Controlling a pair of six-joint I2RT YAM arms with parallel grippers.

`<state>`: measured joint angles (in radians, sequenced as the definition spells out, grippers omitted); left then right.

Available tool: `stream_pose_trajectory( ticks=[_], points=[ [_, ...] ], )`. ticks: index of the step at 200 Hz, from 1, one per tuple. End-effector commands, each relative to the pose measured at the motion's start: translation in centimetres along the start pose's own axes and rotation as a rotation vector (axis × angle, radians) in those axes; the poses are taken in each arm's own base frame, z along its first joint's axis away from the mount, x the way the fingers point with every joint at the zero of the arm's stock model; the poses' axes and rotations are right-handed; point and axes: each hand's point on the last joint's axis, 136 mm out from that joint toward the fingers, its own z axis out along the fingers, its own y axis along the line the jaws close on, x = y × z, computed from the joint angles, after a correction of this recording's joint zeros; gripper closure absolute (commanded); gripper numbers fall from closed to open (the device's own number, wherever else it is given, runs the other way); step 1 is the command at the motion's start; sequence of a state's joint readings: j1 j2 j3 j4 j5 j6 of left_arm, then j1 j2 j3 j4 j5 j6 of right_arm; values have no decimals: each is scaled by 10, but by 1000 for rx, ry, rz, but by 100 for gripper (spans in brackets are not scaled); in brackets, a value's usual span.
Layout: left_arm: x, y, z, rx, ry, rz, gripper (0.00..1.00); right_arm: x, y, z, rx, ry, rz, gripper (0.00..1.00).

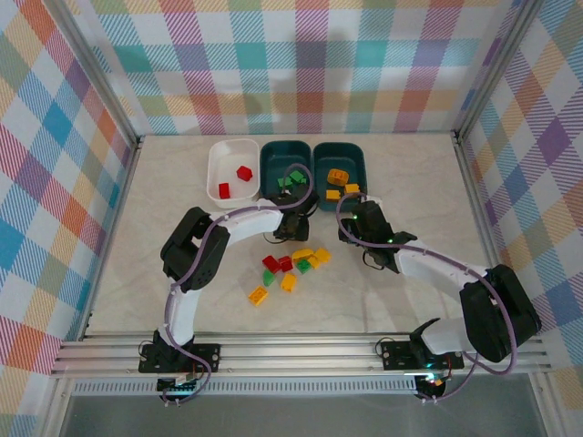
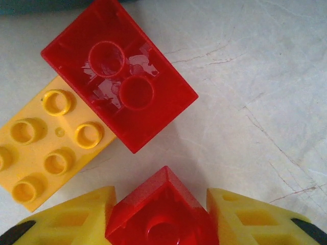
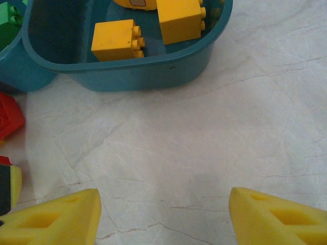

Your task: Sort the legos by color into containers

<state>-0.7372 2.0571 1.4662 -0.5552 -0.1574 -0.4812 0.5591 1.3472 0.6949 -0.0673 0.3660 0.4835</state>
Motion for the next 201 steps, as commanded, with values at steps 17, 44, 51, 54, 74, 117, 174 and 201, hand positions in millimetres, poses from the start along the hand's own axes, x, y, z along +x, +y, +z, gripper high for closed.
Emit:
stream_pose_trajectory(
  ticks=[17,44,51,54,74,117,174,201],
  points=[
    [-5,-7,-22,15,-22,15,58,-4,3,0,-18,-13,15,33],
    [-17,-11,-46,49,-63,9,57,-4,2,0,-16,-15,13,33],
    [-23,-10,-53,53,-79,5,57,-3,2,0,-15,-13,13,33],
    [-24,-9,-56,52,-83,3,57,-3,2,0,-16,-13,14,33],
    [-49,9,-74,46,-119,-41,57,-3,3,0,-18,-13,15,33],
    [-105,80,-88,47,-157,-251,57,-3,4,0,-26,-12,18,33],
    [-156,152,-64,18,-115,-410,56,-3,7,1,-39,-12,17,34],
    [-171,165,-55,-23,-86,-426,52,-2,12,-1,-73,-3,26,35]
  ],
)
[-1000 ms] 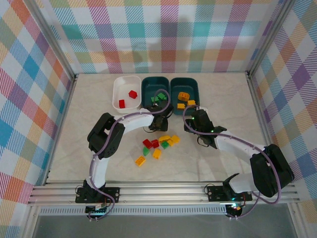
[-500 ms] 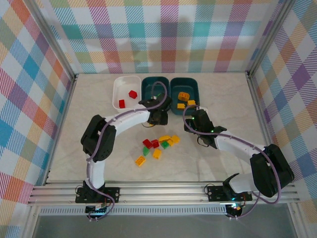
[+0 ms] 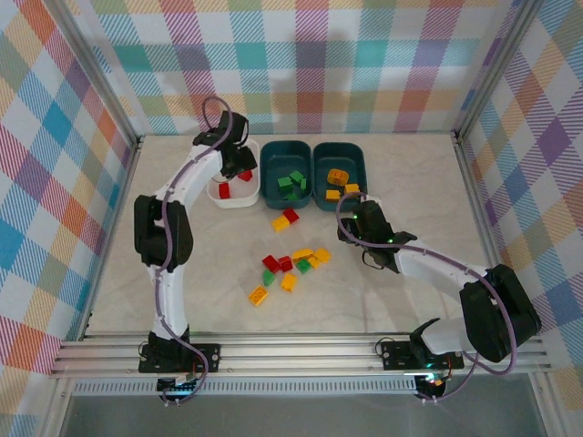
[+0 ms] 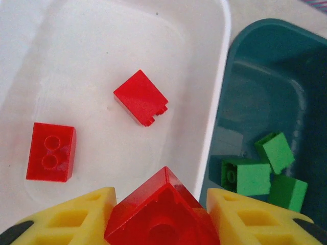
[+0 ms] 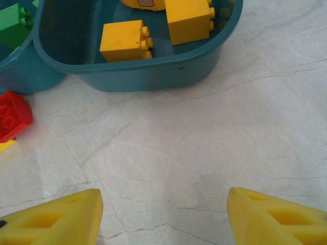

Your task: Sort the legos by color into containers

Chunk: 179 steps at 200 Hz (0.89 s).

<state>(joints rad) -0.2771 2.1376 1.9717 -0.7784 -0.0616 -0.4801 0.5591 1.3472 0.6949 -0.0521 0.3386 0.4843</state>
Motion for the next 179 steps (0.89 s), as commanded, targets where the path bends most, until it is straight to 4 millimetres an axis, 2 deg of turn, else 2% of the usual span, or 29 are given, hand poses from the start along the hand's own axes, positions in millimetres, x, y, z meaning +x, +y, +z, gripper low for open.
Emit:
stream_pose_trajectory(
  ticks=[1,40,60,100,114,140,165,179],
  points=[
    [8,6,10,-48,90,11,52,-1,6,-1,-42,-5,21,35],
    [0,25,27,-108,112,-47,53,-3,8,-3,-50,-10,23,35],
    [3,31,34,-113,127,-69,52,-4,8,-5,-54,-12,20,35],
    [10,30,33,-89,146,-39,27,2,14,0,-69,42,-1,34],
    [11,29,26,-74,132,-32,23,6,21,4,-86,62,-7,33],
    [12,25,-7,-10,89,-50,21,11,36,7,-119,82,-54,33],
    [36,27,-46,63,34,-80,20,21,65,5,-190,127,-124,31],
    [67,38,-58,80,28,-112,19,30,81,3,-214,138,-152,31]
  ],
)
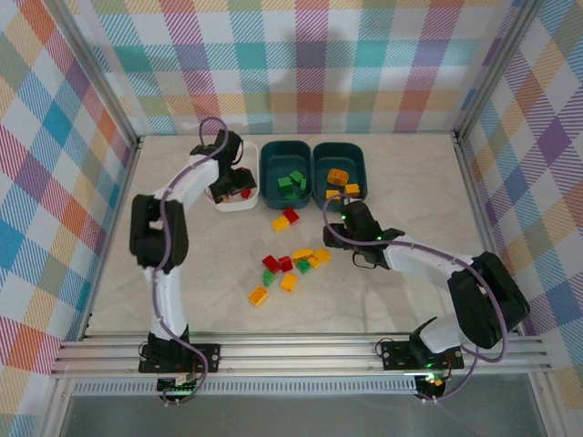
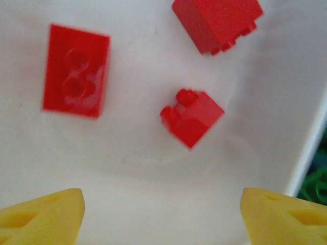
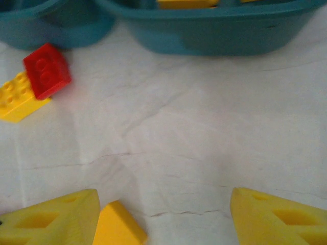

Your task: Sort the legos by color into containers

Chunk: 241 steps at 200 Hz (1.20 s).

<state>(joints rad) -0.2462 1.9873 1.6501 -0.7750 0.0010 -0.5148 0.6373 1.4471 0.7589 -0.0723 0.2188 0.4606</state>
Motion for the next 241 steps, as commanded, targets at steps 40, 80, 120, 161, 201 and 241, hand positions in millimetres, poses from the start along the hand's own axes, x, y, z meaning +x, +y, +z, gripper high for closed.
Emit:
stream_pose_trajectory(
  ticks=[40,80,120,161,201,241],
  points=[
    [105,40,-49,160,-67,-114,16,21,69,5,-57,44,-126,23],
    [159,72,-53,161,-63,-119,5,39,88,24,-21,100,-195,20],
    [168,81,-70,184,-94,-120,2,47,92,34,41,106,-257,20],
    [163,76,-81,215,-119,-117,2,52,87,44,89,125,-280,25],
    [164,75,-79,226,-116,-118,2,52,81,49,127,124,-294,29],
    [165,75,-78,223,-113,-114,2,55,78,51,136,135,-305,29]
  ],
)
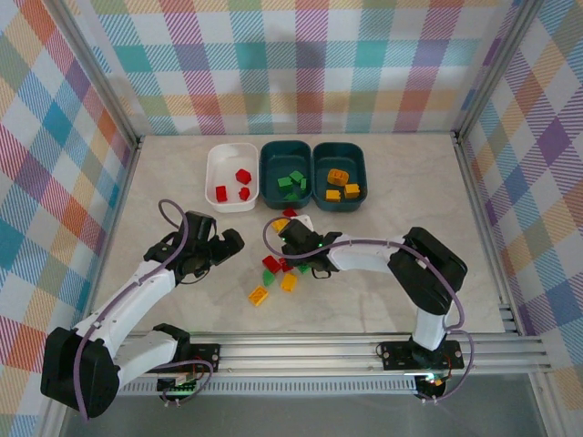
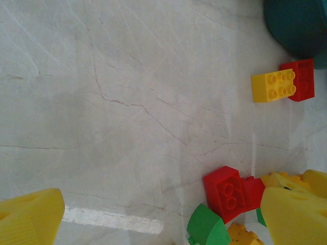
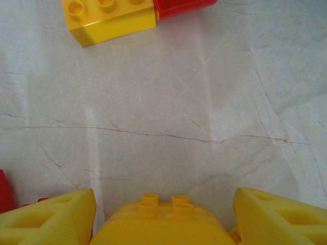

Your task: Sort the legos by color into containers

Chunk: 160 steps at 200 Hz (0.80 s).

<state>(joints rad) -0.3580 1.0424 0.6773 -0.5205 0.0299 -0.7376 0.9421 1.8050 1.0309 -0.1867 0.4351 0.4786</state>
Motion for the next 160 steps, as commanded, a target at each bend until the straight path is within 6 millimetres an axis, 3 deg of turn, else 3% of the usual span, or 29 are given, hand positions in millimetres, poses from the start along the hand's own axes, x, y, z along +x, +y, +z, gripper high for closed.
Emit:
stream_pose_trajectory(
  ticks=[1,103,160],
  points=[
    [1,-3,-2,11,-2,5,2,8,-5,4,33,36,-37,29],
    [6,2,-4,17,-1,1,2,17,6,14,-7,85,-30,28],
    [5,5,-6,10,-13,14,1,14,6,15,-2,76,-37,35]
  ],
)
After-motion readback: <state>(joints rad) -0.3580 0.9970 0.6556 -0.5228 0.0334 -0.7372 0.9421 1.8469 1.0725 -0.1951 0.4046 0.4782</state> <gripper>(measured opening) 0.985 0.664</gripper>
